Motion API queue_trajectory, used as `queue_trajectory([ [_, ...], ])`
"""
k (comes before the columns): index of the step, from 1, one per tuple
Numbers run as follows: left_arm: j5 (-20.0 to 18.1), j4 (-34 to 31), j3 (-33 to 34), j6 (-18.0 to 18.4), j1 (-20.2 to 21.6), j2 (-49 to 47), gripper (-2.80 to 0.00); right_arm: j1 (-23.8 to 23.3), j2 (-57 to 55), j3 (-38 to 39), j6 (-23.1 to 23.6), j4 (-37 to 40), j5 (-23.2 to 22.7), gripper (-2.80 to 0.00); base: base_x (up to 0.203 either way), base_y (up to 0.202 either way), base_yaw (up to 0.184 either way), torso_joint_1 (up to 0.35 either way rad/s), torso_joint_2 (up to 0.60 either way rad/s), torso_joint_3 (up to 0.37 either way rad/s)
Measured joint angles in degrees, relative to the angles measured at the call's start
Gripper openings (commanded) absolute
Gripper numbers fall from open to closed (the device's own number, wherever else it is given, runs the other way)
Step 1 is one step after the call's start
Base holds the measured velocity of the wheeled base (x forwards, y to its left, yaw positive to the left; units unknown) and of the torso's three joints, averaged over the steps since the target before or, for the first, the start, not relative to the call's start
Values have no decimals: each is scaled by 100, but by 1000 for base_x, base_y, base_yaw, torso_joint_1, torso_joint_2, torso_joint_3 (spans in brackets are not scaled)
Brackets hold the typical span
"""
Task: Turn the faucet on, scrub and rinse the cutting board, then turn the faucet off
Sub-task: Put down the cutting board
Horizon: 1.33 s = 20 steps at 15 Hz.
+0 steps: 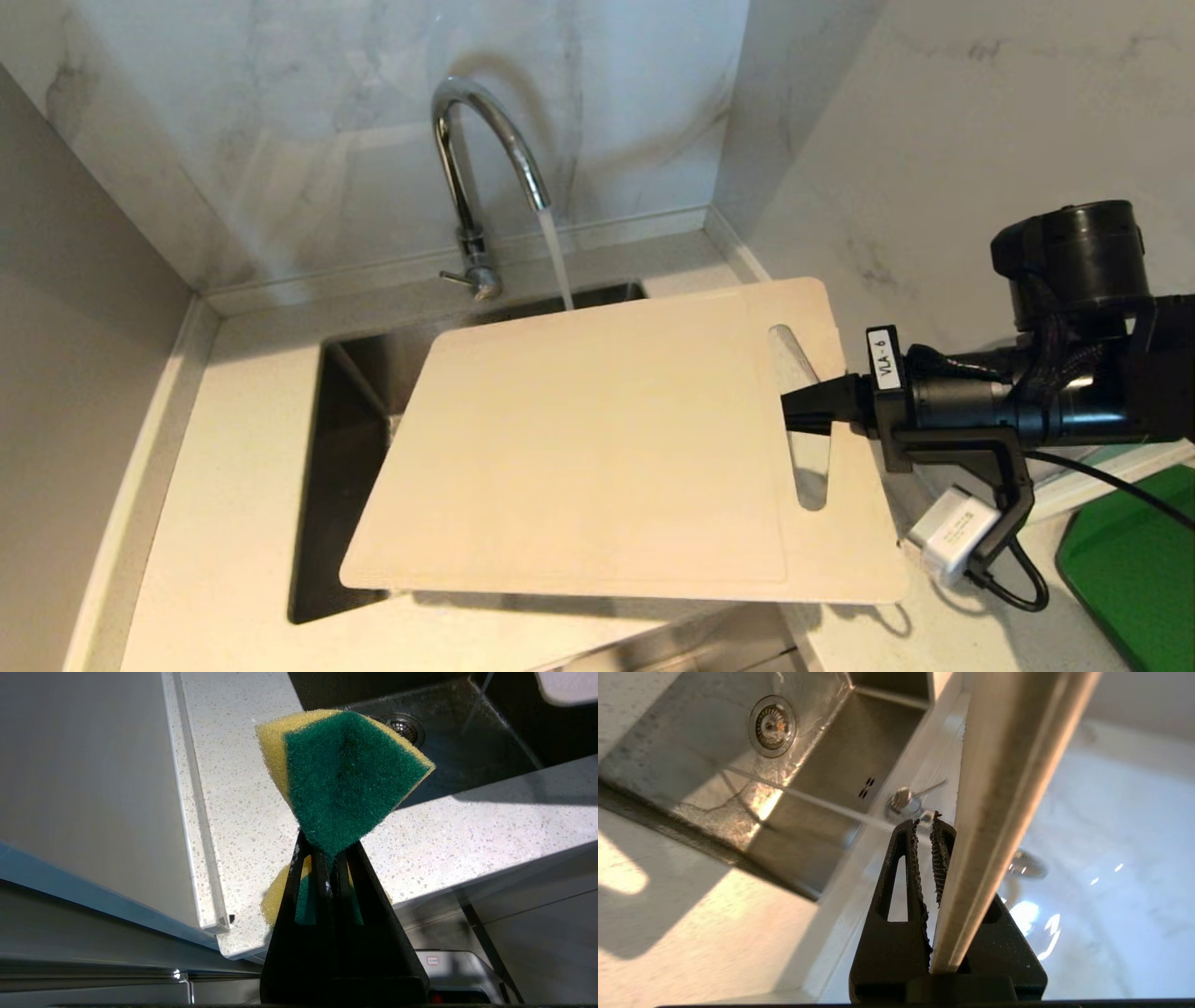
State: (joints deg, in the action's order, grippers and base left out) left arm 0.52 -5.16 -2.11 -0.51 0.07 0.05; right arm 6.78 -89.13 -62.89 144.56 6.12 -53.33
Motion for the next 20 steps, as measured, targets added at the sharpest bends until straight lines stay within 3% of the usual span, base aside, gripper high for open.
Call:
queue_trajectory([
  [13, 0, 2, 0, 10, 0, 2, -280, -249, 353, 90, -736, 7, 270, -280, 0, 0, 0, 0, 0, 0],
  [20, -1, -1, 0, 11, 0, 2, -280, -254, 479, 294, -769, -7, 309, -280, 0, 0, 0, 0, 0, 0],
])
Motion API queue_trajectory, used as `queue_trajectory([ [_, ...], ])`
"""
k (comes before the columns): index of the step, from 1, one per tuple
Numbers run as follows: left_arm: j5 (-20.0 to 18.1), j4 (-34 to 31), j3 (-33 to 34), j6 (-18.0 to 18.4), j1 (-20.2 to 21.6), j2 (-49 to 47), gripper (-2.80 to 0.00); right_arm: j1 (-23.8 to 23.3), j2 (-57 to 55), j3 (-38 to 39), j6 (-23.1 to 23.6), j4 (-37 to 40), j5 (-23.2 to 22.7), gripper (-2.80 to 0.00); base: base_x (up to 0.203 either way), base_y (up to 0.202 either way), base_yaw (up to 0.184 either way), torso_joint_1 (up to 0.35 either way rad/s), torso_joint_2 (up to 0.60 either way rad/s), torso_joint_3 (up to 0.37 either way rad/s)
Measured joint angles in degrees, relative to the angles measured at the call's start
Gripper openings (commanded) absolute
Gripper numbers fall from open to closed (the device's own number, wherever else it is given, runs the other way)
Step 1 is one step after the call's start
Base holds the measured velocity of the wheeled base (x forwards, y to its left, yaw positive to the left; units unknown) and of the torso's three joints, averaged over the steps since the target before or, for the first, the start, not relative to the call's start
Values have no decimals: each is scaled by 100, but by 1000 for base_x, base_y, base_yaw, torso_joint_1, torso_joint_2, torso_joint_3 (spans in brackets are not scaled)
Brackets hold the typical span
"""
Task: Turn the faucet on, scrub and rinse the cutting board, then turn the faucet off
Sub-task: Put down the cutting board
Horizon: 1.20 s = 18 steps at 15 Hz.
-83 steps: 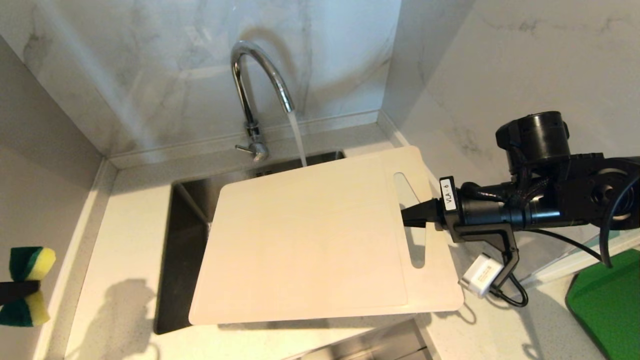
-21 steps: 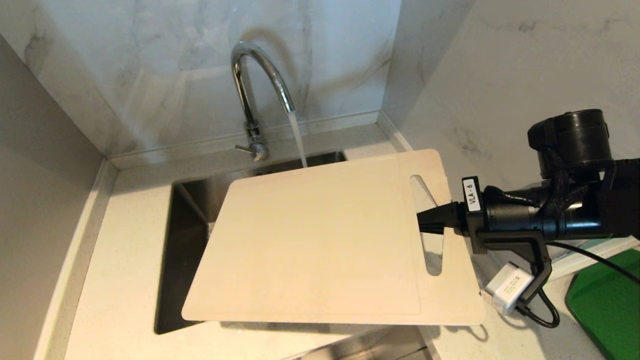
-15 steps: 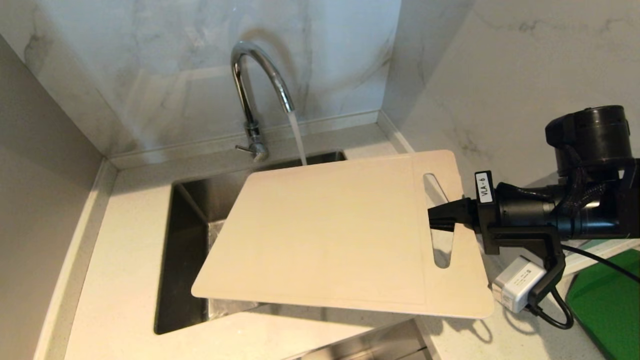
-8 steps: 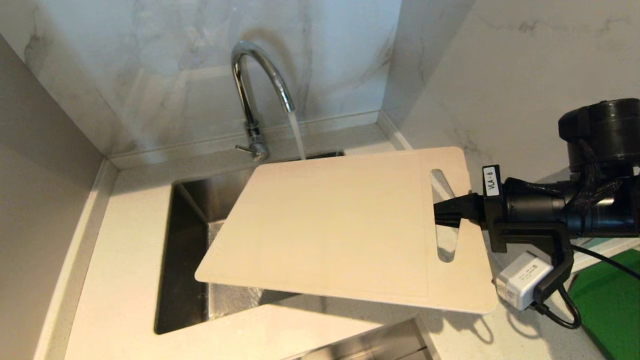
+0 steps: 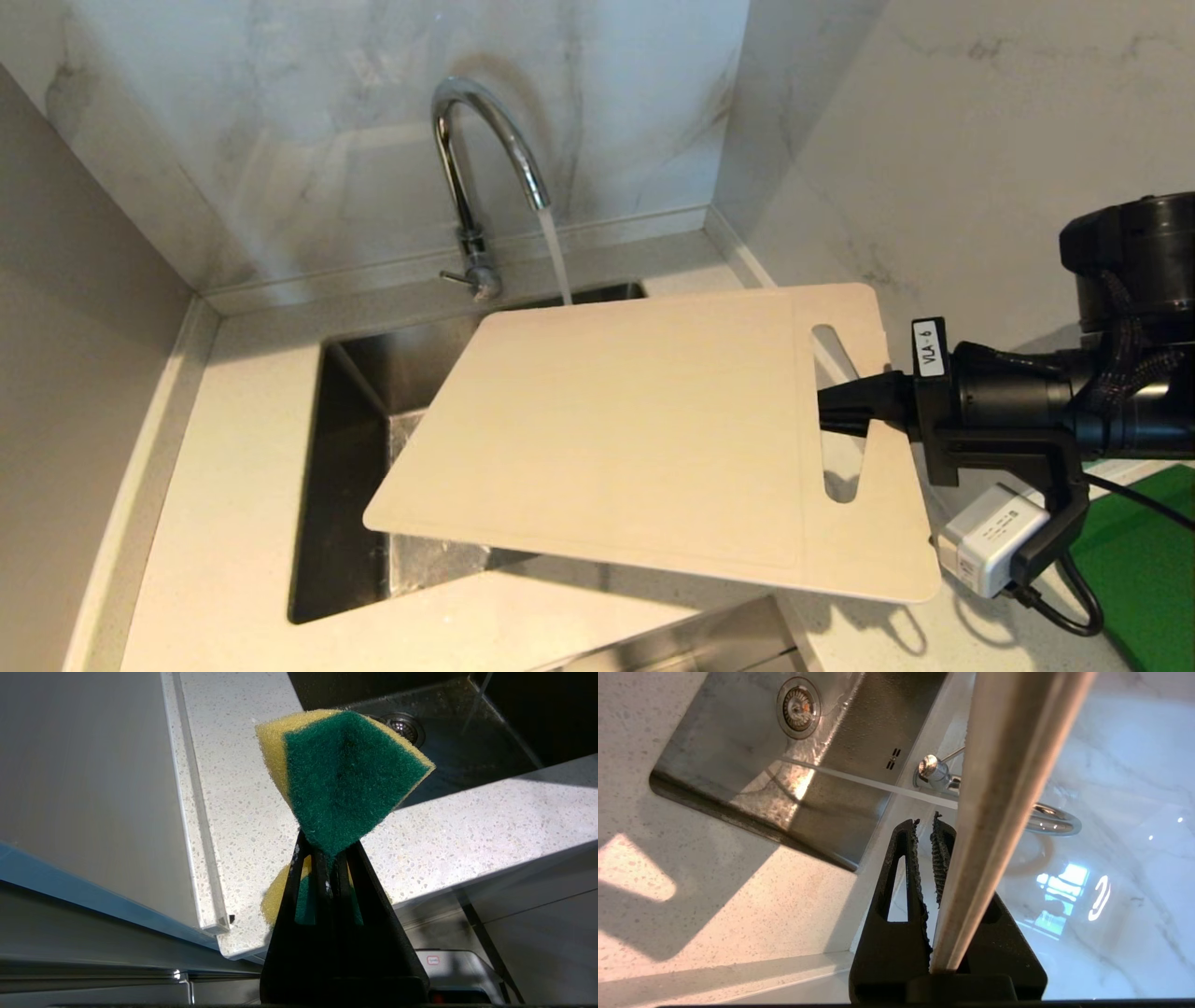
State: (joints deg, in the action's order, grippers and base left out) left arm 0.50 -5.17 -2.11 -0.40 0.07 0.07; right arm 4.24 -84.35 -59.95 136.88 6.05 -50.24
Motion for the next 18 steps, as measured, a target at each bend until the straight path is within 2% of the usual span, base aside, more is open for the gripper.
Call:
queue_trajectory([
  [3, 1, 2, -1, -1, 0, 0, -280, -90, 40, 92, -195, -1, 35, -280, 0, 0, 0, 0, 0, 0],
  [7, -1, 2, -1, -1, 0, 0, -280, -701, 347, 669, -1126, -106, 340, -280, 0, 0, 0, 0, 0, 0],
  [10, 1, 0, -1, -1, 0, 0, -280, -1037, 506, 1229, -1673, -691, 358, -280, 0, 0, 0, 0, 0, 0],
  [13, 2, 2, -1, -3, 0, 0, -280, -1181, 592, 1677, -2255, -1590, 534, -280, 0, 0, 0, 0, 0, 0],
  [18, 1, 2, -1, 2, 0, 0, -280, -1204, 707, 2041, -2343, -1818, 1065, -280, 0, 0, 0, 0, 0, 0],
])
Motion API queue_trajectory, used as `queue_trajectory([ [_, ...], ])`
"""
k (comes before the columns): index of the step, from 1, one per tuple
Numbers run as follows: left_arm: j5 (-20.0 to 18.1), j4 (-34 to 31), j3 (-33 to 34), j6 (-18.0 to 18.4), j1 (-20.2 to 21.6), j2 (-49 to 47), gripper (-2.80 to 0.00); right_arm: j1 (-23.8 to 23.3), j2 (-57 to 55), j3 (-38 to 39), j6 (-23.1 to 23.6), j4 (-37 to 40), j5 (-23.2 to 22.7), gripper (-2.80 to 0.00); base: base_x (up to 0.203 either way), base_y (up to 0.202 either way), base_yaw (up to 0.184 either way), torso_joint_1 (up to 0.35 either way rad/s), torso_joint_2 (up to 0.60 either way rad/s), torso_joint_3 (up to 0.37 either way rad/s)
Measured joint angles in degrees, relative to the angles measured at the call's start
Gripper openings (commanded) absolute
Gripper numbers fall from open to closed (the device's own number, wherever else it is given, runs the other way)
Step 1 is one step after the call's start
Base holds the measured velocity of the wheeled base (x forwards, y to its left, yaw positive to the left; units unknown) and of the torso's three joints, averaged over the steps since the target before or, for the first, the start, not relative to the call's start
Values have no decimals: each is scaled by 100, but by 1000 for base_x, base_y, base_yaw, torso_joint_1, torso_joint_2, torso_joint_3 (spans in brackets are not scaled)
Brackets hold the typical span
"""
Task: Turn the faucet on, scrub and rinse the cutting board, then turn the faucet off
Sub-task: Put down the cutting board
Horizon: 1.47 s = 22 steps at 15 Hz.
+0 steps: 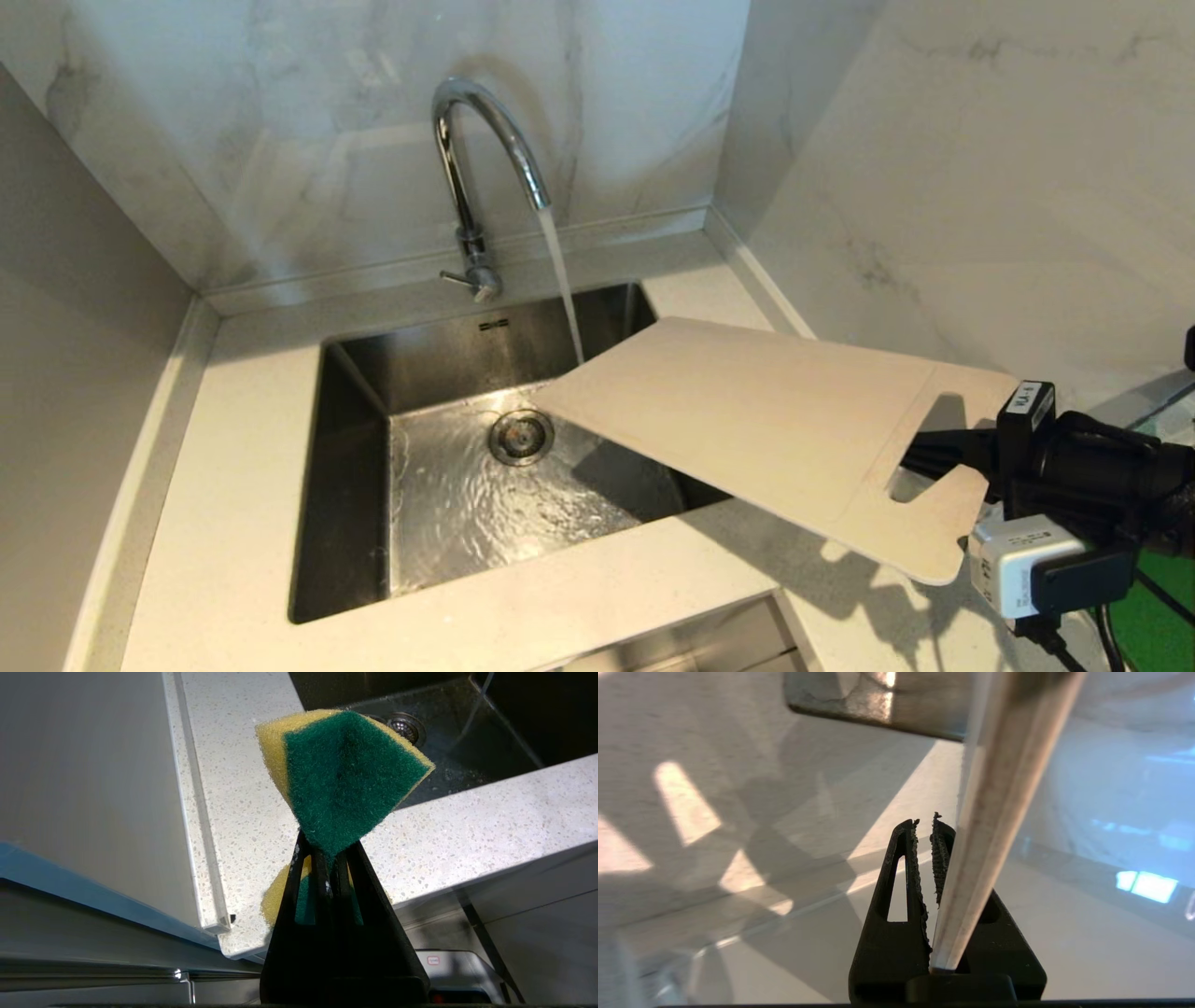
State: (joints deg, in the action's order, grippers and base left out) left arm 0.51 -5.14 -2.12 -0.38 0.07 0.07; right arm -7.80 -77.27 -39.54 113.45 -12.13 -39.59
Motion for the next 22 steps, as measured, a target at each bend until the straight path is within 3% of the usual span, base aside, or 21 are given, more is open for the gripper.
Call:
queue_trajectory([
  [4, 0, -2, 0, -3, 0, 0, -280, -82, 134, 437, -3, 10, 440, -280, 0, 0, 0, 0, 0, 0],
  [8, -2, -2, 0, -3, 0, 0, -280, -426, 274, 572, 23, 12, 581, -280, 0, 0, 0, 0, 0, 0],
  [10, 1, -4, 0, -3, 0, -2, -280, -690, 351, 554, 89, -76, 895, -280, 0, 0, 0, 0, 0, 0],
  [14, 1, -6, 2, -4, -5, 0, -280, -1020, 499, 520, 380, -54, 1097, -280, 0, 0, 0, 0, 0, 0],
  [22, -1, 0, 1, -4, -2, 0, -280, -1045, 560, 572, 307, -22, 1142, -280, 0, 0, 0, 0, 0, 0],
])
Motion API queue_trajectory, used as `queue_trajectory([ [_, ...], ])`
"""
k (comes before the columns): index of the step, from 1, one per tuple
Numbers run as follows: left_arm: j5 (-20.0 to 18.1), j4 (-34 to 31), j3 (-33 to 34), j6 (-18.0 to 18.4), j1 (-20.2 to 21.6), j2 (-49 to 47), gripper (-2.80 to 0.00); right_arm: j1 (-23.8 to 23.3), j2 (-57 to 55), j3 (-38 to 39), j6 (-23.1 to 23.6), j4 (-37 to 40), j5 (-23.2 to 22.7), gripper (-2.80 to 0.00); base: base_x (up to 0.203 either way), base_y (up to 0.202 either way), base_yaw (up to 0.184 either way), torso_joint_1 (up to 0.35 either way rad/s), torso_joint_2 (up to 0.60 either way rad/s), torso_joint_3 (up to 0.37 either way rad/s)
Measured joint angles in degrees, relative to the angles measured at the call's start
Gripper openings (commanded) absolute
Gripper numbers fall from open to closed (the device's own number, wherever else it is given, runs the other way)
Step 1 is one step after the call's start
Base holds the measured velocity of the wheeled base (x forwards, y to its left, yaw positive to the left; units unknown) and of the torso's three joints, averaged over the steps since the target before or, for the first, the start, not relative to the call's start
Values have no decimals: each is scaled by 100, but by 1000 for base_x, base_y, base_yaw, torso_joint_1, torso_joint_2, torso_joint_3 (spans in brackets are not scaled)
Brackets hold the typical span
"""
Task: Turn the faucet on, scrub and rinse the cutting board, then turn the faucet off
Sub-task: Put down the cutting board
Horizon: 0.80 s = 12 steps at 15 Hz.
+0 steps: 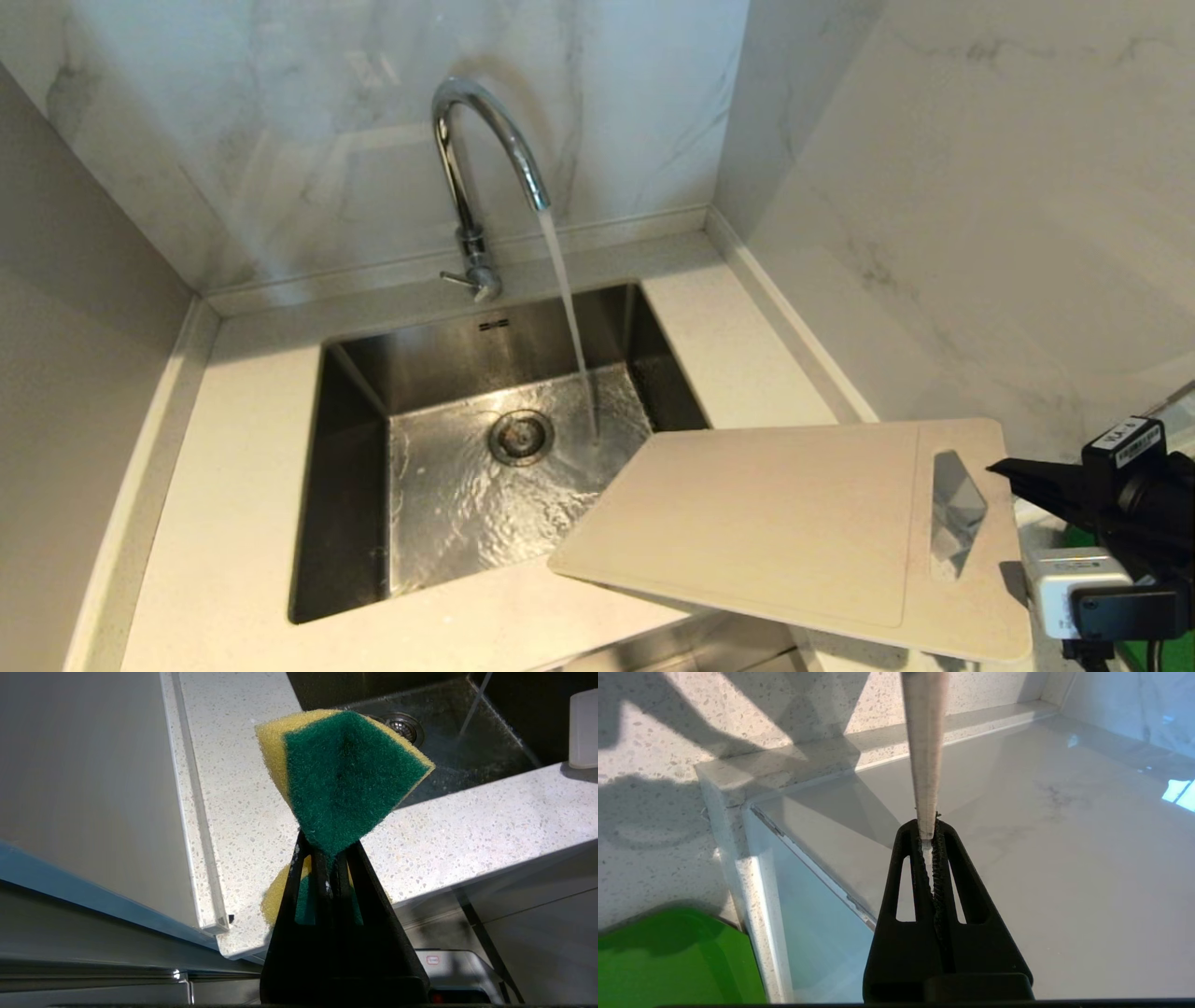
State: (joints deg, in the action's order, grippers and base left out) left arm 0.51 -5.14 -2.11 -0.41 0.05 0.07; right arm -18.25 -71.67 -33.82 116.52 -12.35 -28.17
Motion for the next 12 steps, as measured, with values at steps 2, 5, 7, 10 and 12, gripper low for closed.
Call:
queue_trajectory([
  [2, 2, -2, -1, 0, 2, 0, -280, 15, 11, 48, -100, 2, -2, -280, 0, 0, 0, 0, 0, 0],
  [5, 1, -2, -1, 0, 2, 0, -280, 21, 105, 463, -119, 7, -17, -280, 0, 0, 0, 0, 0, 0],
  [7, -1, -2, -1, 0, 2, 0, -280, 26, 221, 952, -137, 9, -24, -280, 0, 0, 0, 0, 0, 0],
  [10, 2, -2, -1, 0, 2, 0, -280, 30, 450, 1770, -169, 1, -31, -280, 0, 0, 0, 0, 0, 0],
  [12, 2, -1, -1, -2, 2, 0, -280, 30, 567, 2241, -191, 15, -12, -280, 0, 0, 0, 0, 0, 0],
])
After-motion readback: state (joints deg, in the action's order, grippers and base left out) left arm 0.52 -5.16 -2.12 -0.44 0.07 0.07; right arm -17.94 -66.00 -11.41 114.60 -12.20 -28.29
